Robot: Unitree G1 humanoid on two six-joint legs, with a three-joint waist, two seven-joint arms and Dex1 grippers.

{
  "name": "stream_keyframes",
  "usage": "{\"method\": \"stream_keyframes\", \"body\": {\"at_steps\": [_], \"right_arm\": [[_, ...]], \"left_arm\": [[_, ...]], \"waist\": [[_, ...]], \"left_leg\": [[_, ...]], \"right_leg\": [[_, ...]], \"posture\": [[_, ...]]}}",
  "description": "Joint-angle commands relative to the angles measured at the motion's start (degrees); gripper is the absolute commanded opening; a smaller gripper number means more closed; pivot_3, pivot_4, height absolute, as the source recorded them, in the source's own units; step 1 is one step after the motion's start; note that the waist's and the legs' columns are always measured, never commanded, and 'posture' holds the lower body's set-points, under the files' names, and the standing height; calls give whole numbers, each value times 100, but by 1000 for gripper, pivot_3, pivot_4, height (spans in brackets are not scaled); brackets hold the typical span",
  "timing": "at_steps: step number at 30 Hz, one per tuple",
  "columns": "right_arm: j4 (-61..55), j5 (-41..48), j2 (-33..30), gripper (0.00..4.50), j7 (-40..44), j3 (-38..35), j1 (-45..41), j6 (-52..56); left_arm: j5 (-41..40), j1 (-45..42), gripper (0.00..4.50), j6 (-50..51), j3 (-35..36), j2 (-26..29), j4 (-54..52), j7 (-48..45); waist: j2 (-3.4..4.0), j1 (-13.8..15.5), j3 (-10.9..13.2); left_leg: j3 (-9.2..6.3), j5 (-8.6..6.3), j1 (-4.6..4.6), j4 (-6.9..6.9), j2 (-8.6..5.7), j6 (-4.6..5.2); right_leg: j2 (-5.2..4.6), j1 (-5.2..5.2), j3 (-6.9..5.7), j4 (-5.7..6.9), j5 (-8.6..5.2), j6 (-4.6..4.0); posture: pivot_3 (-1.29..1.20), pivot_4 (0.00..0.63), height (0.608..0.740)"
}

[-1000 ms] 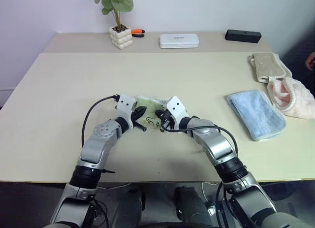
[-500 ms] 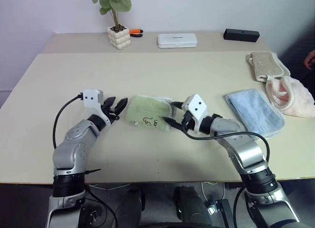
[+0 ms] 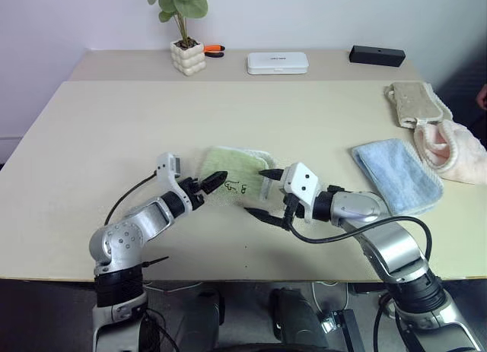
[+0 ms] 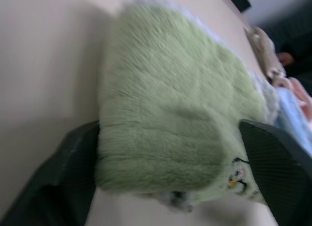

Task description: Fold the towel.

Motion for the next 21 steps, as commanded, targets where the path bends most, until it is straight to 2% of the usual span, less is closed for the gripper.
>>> {"method": "stream_keyframes", "body": {"at_steps": [1, 5, 9, 11, 17, 21], "right_arm": [[-273, -64, -43, 4500, -63, -41, 42, -132], [-338, -134, -49, 4500, -111, -15, 129, -138], [-399, -182, -2, 4500, -168, 31, 153, -94], [-407, -155, 58, 4500, -201, 33, 119, -43], [-282, -99, 239, 4500, -214, 98, -51, -3], [-204, -154, 222, 4500, -115, 204, -47, -103]], "left_arm": [[-78, -119, 2180, 38, -59, -200, 164, 158], [-4, -184, 111, -375, 78, -409, 270, 271], [-31, -474, 47, -1552, 808, -798, 348, 795], [215, -697, 47, -2395, 1222, -755, 429, 1144], [615, -1088, 47, -4360, 2738, -124, 1263, 2629], [609, -975, 47, -4789, 3219, 149, 1768, 3142]], "waist": [[0, 7, 0], [-1, 7, 1], [-7, 13, 4], [-9, -8, 6], [-10, -14, 6], [-26, 44, 6]], "left_leg": [[0, 0, 0, 0, 0, 0], [0, 0, -1, 1, 0, 0], [0, 0, -2, 0, 0, -1], [-1, 0, -2, -1, 2, -1], [3, 1, -1, -7, 4, -3], [0, 1, -8, -3, 0, -3]], "right_leg": [[0, 0, 0, 0, 0, 0], [0, 0, 0, -2, 0, 0], [0, -1, 0, -2, 0, -1], [0, -2, 0, -3, 0, -1], [2, -10, 4, -5, 0, -1], [1, -6, 1, -13, 1, 1]], "posture": [[0, 150, 738], [0, 150, 738], [0, 150, 738], [0, 150, 738], [0, 150, 738], [0, 150, 738]]}}
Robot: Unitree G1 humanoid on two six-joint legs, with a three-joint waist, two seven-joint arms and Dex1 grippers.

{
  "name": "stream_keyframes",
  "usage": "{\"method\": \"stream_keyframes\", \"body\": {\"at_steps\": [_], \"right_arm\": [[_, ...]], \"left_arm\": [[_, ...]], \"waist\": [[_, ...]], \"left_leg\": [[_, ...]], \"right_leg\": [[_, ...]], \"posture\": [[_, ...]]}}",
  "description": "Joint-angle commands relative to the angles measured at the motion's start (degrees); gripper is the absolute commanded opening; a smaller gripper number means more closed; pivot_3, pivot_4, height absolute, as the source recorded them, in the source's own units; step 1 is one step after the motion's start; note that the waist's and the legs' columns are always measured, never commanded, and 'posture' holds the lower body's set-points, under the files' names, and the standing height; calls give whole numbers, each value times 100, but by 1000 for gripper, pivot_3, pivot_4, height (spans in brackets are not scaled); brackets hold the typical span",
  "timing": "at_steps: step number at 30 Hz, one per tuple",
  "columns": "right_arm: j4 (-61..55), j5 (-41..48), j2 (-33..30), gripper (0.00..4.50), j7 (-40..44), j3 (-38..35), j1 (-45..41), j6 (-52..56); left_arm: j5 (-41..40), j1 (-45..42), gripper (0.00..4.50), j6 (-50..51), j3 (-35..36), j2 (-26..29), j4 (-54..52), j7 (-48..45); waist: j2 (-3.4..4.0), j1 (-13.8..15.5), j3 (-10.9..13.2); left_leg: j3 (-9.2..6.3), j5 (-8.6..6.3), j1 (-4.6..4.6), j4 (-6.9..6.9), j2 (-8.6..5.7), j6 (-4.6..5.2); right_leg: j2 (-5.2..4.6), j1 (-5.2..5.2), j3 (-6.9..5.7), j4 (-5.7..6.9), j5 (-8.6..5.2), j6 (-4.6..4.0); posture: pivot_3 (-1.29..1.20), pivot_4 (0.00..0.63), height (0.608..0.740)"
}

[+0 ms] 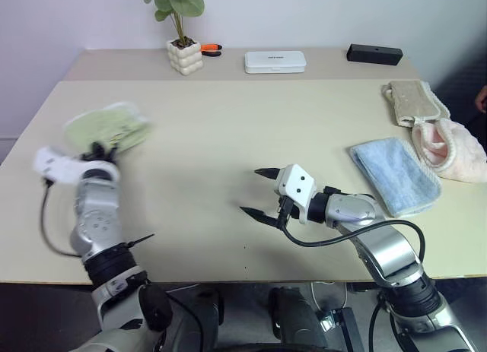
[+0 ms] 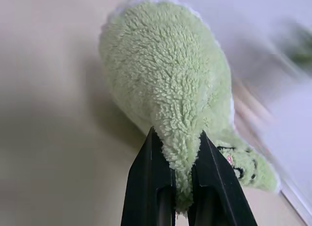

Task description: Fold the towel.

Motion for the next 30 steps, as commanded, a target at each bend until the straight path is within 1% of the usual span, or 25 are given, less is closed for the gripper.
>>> {"method": "stream_keyframes", "body": {"at_steps": [1, 3, 5, 8, 11, 14, 15, 17, 18, 19, 20, 22, 23, 25, 27, 30], "right_arm": [[-21, 20, 18, 4500, 75, 50, -56, -139], [62, 4, -7, 4500, 115, 48, -93, -180], [143, -15, -22, 4500, 142, 47, -121, -224], [186, -37, -12, 4500, 148, 73, -136, -246], [186, -33, -45, 4500, 195, 61, -90, -275], [221, -22, -69, 4500, 241, 27, -74, -286], [259, 9, -36, 4500, 217, -15, -89, -253], [324, 78, 1, 4500, 176, -127, -92, -221], [485, 90, 80, 4500, 0, -295, -117, -177], [603, 94, 133, 4500, -127, -412, -135, -150], [712, 90, 160, 4500, -211, -506, -142, -144], [1093, -54, 155, 4500, -493, -758, -48, -287], [1236, -100, 143, 4500, -594, -867, -4, -373], [1441, -181, 109, 4500, -833, -1089, 60, -445], [1496, -205, 29, 4500, -940, -1270, 111, -410], [1510, -198, -82, 4500, -1053, -1515, 154, -280]], "left_arm": [[-74, 82, 47, -401, 284, 11, 95, 404], [-244, 216, 47, -566, 448, -186, -29, 683], [-312, 372, 47, -650, 412, -335, -241, 756], [-389, 542, 1087, -773, 283, -440, -547, 722], [-361, 677, 2602, -894, 261, -392, -833, 862], [345, 977, 4104, -969, 164, 1, -1087, 1161], [734, 1150, 4104, -912, -32, 271, -1218, 1108], [1234, 1384, 4104, -848, -417, 597, -1441, 942], [1601, 1520, 4104, -814, -964, 937, -1616, 456], [1832, 1599, 4104, -806, -1332, 1155, -1732, 115], [1972, 1658, 4104, -767, -1663, 1318, -1832, -194], [2255, 1751, 4104, -689, -2779, 1790, -2019, -1344], [2329, 1769, 4104, -606, -3179, 1927, -2082, -1728], [2496, 1872, 4104, -582, -3871, 2093, -2185, -2382], [2646, 2013, 4104, -687, -4307, 2148, -2260, -2838], [2354, 2099, 4104, -433, -4441, 1999, -2331, -3235]], "waist": [[-8, 54, 0], [-16, 122, -3], [-20, 116, -5], [-21, 108, -6], [-21, 87, -6], [-22, 51, -6], [-25, 36, -5], [-32, 10, -3], [-33, 24, -3], [-35, 64, -3], [-35, 110, -3], [-32, 150, -5], [-27, 154, -6], [-18, 107, -9], [-16, 24, -8], [-14, -98, -7]], "left_leg": [[-2, 0, -3, 4, -1, 0], [-2, 0, -3, 8, -2, 0], [-4, 0, -4, 8, -4, -1], [-4, 0, -2, 5, -4, -1], [-4, 0, 0, 1, -2, -1], [-4, 0, 1, 0, -1, -1], [-3, 0, 1, 0, -1, -1], [-5, 0, 1, -2, 1, -1], [-5, 0, 1, -3, 1, -1], [-6, 0, 1, -2, 0, -2], [-7, 1, 0, 0, 0, -3], [-7, 4, 0, 2, -6, -8], [-10, 4, 2, 4, -7, -8], [-7, 3, 2, -1, -12, -7], [4, -3, 1, -10, -12, 3], [19, -2, -5, -46, 1, 3]], "right_leg": [[0, 1, -2, -1, 0, 1], [-1, 7, -2, -7, 2, 1], [-1, 15, -2, -17, 5, 5], [-1, 16, -2, -21, 6, 5], [1, 15, -2, -20, 6, 5], [2, 14, -1, -20, 6, 6], [3, 13, -1, -20, 6, 5], [6, 12, -2, -18, 5, 5], [6, 12, -2, -17, 5, 4], [5, 14, -3, -16, 5, 4], [5, 16, -5, -16, 5, 0], [3, 25, -2, -25, -4, -26], [3, 35, -3, -36, -3, -28], [2, 45, 4, -61, -1, -32], [1, 37, 18, -69, 1, -29], [5, -11, 27, -48, 13, -4]], "posture": [[0, 150, 738], [0, 150, 738], [0, 150, 738], [0, 150, 738], [0, 150, 738], [0, 150, 738], [0, 150, 738], [0, 150, 738], [0, 150, 738], [0, 150, 738], [0, 150, 738], [0, 150, 738], [0, 150, 738], [0, 150, 738], [0, 150, 738], [0, 150, 738]]}}
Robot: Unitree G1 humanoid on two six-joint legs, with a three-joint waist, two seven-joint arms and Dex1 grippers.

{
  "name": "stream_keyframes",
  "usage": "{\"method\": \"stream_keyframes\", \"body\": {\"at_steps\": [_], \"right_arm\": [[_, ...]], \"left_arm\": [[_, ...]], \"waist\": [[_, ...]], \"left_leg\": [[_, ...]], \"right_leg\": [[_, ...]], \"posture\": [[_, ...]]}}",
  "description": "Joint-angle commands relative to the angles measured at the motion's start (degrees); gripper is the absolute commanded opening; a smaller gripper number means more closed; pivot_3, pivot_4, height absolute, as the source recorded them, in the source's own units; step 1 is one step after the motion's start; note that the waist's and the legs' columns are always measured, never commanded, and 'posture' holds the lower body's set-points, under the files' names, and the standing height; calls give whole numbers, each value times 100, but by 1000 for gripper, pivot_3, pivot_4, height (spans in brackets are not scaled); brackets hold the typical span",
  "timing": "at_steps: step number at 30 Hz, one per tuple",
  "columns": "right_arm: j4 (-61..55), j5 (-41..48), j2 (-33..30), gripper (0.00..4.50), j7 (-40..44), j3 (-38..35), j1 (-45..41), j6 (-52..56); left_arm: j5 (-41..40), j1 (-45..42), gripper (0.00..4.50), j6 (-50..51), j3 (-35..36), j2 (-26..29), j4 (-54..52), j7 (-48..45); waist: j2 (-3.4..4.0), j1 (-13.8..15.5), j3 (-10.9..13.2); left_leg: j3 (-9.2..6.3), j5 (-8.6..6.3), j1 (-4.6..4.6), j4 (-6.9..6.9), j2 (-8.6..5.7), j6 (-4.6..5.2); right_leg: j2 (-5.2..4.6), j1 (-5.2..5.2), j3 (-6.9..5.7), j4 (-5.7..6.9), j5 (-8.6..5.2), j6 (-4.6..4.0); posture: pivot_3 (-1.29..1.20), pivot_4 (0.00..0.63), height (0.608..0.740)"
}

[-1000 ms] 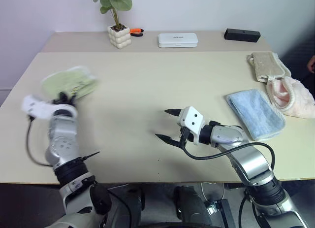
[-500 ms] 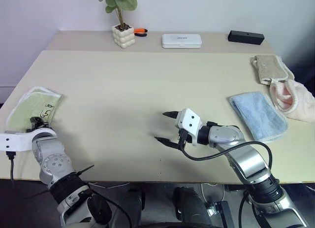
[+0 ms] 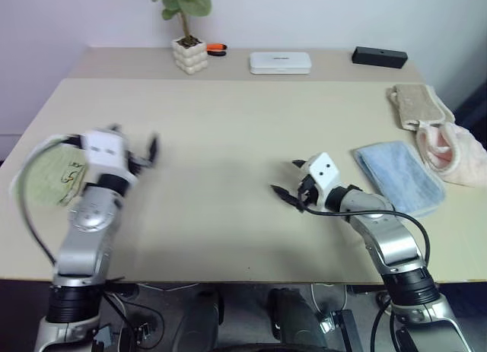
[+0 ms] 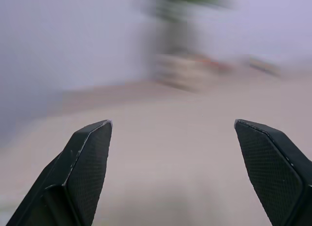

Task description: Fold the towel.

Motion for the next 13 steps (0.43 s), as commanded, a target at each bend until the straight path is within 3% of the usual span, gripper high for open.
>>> {"method": "stream_keyframes", "body": {"at_steps": [1, 6, 13], "right_arm": [[-130, 38, -117, 4500, -107, -360, -18, -19], [-434, 390, -268, 4500, 15, -872, 297, 63], [-594, 683, -520, 4500, 372, -1013, 502, 137]], "left_arm": [[-153, 13, 4104, 61, 48, -16, -273, -402], [-117, 199, 4104, 2, 132, 70, 9, -936], [-63, 369, 4104, 6, 294, 110, 84, -1251]], "waist": [[1, -16, 0], [6, 42, 1], [7, 45, 1]], "left_leg": [[-2, 1, 0, -7, 6, -1], [-13, 4, 17, -30, 30, -6], [-11, 4, 16, -7, 29, -6]], "right_leg": [[6, -9, 0, 11, -1, -1], [37, -12, -3, 38, -13, -23], [36, 2, -2, 31, -13, -23]], "posture": [[0, 150, 738], [0, 150, 738], [0, 150, 738]]}}
